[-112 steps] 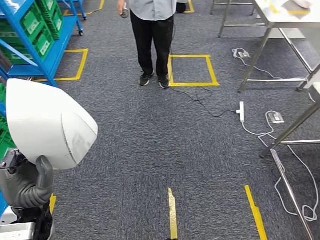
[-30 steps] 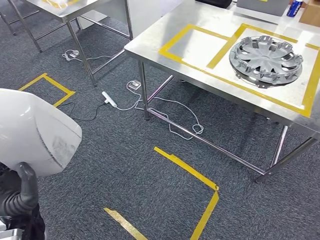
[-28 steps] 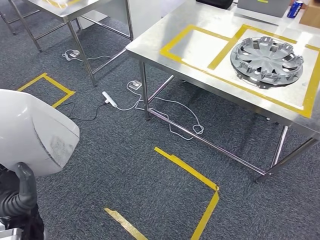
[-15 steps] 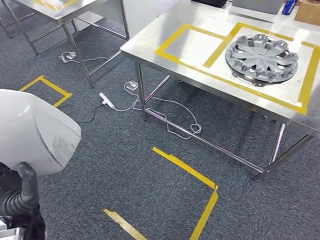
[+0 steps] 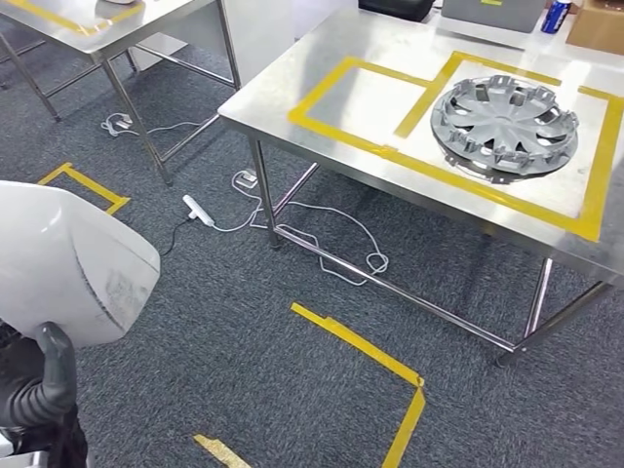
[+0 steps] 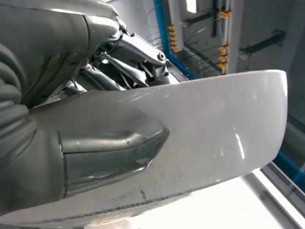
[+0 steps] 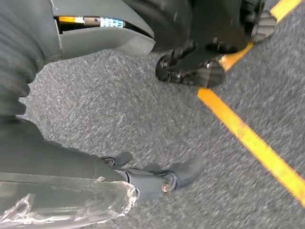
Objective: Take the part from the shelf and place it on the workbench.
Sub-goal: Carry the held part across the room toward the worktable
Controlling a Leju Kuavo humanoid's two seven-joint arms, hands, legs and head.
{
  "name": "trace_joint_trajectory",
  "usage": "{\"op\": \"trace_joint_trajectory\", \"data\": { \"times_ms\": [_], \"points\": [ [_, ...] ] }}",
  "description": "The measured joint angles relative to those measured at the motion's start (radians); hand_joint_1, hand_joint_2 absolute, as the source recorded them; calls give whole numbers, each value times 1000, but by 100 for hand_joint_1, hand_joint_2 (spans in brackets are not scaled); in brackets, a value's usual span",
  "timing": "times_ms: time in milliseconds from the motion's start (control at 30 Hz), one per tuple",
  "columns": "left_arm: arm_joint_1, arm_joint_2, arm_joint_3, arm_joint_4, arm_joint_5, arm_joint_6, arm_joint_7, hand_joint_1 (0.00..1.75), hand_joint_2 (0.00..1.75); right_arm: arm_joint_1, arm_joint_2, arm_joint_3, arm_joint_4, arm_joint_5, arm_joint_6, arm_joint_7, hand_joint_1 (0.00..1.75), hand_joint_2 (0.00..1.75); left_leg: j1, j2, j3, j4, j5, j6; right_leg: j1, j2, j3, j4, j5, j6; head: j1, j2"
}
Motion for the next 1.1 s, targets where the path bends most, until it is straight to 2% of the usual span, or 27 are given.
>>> {"op": "trace_joint_trajectory", "data": {
  "times_ms": [67,100,133,167,200,233,267,300,333,367,400,433,467,500,567,600,633,667,733,767,800,833,900,933,967,1000,1100],
  "points": [
    [0,-1,0,-1,0,-1,0,175,175,-4,0,2,0,2,-1,1,0,175,5,-2,34,-26,-18,9,-1,-3,-9,42,21,12,-3,0],
    [0,-2,0,-1,0,-1,0,175,175,-6,0,3,0,2,-2,1,0,175,10,-2,53,-36,-25,11,-2,-4,-39,91,37,19,-1,0],
    [0,-2,0,-1,0,-1,0,175,175,-8,0,4,0,3,-3,1,0,175,14,-1,72,-44,-33,12,-2,-4,-83,154,46,24,2,-1],
    [0,-2,0,-1,0,-1,-1,175,175,-9,0,4,1,3,-3,0,0,175,17,-1,87,-46,-44,12,-4,-5,-134,215,42,29,6,-1],
    [0,-3,0,-1,0,-1,-1,175,175,-10,-1,4,1,3,-3,1,0,175,19,-1,102,-47,-57,11,-6,-5,-186,262,17,35,7,0],
    [0,-3,0,-1,0,-2,-1,175,175,-8,-1,4,1,3,-4,1,0,175,21,-1,119,-47,-71,10,-8,-5,-233,288,-23,39,7,0],
    [1,-3,0,-1,0,-2,-1,175,175,-6,-3,4,1,3,-4,1,0,175,24,-3,139,-47,-87,8,-9,-6,-268,292,-63,41,8,0],
    [1,-3,0,-1,1,-3,-1,175,175,-2,-4,4,1,4,-4,2,0,175,26,-4,162,-47,-104,5,-10,-6,-292,273,-86,44,9,0],
    [1,-3,0,-1,2,-4,-1,175,175,1,-6,4,1,4,-4,2,0,175,29,-4,186,-47,-123,1,-10,-8,-307,236,-74,45,10,0],
    [1,-3,0,-1,5,-5,-1,175,175,4,-7,4,1,4,-5,2,0,175,31,-4,206,-48,-141,-5,-11,-12,-314,186,-13,45,11,0],
    [1,-3,1,-1,7,-5,0,175,175,5,-7,4,3,4,-5,2,0,175,31,-4,226,-45,-160,-10,-10,-19,-319,138,71,42,13,0],
    [0,-4,1,-1,11,-6,0,175,175,6,-7,4,5,4,-6,2,0,175,30,-3,239,-45,-176,-17,-9,-24,-318,105,146,34,14,0],
    [0,-4,1,-1,14,-7,2,175,175,5,-7,4,6,5,-6,2,0,175,28,-3,250,-47,-187,-25,-7,-27,-316,88,200,23,13,0],
    [-1,-4,1,-1,18,-7,3,175,175,3,-8,4,7,5,-6,2,0,175,27,-3,257,-47,-188,-33,-5,-26,-313,86,216,12,13,0],
    [-3,-5,1,-2,23,-9,6,175,175,0,-8,4,8,6,-7,1,0,175,28,-3,237,-10,-158,-46,-8,-20,-297,75,208,-4,11,0],
    [-4,-6,1,-2,24,-10,6,175,175,0,-8,5,8,6,-7,1,0,175,28,-3,207,38,-138,-49,-10,-19,-287,65,206,-10,10,0],
    [-5,-6,2,-2,24,-10,6,175,175,-1,-8,5,8,6,-7,0,0,175,28,-3,168,98,-132,-52,-11,-18,-274,54,201,-15,9,0],
    [-5,-6,2,-2,25,-10,7,175,175,-1,-8,5,8,6,-7,-1,0,175,28,-3,127,154,-146,-53,-10,-17,-262,47,195,-20,9,0],
    [-5,-6,3,-2,26,-10,7,175,175,-1,-8,5,8,5,-7,-2,0,175,28,-3,61,216,-227,-54,-8,-13,-238,39,179,-26,9,0],
    [-5,-6,4,-2,26,-10,7,175,175,-1,-8,5,8,4,-7,-2,0,175,28,-3,42,218,-258,-53,-5,-10,-226,39,170,-27,9,0],
    [-4,-6,4,-1,26,-10,8,175,175,-1,-8,5,8,4,-7,-3,0,175,27,-3,33,202,-262,-49,-3,-8,-214,39,161,-27,9,0],
    [-4,-6,4,-1,27,-10,8,175,175,-1,-8,5,8,3,-7,-4,0,175,25,-3,34,166,-230,-44,1,-6,-202,39,154,-27,9,0],
    [-4,-6,6,-1,27,-10,8,175,175,-1,-6,5,8,1,-7,-6,0,175,14,-3,50,61,-119,-23,6,-3,-185,39,142,-27,10,0],
    [-4,-6,8,-1,27,-10,8,175,175,-2,-5,5,9,-1,-7,-8,0,175,8,-4,56,19,-87,-14,8,-2,-182,40,138,-25,9,0],
    [-4,-7,9,-2,27,-10,9,175,175,-4,-4,4,10,-3,-6,-10,0,175,3,-5,58,-6,-68,-7,9,-1,-181,40,134,-22,9,0],
    [-3,-7,10,-2,27,-10,9,175,175,-5,-3,4,10,-5,-6,-12,0,175,0,-6,57,-13,-70,-2,11,0,-179,41,131,-17,9,0],
    [-3,-8,11,-2,27,-10,9,175,175,-6,-4,4,10,-9,-7,-16,0,175,7,-5,67,-33,-44,8,12,0,-185,53,113,0,9,0]
  ]
}}
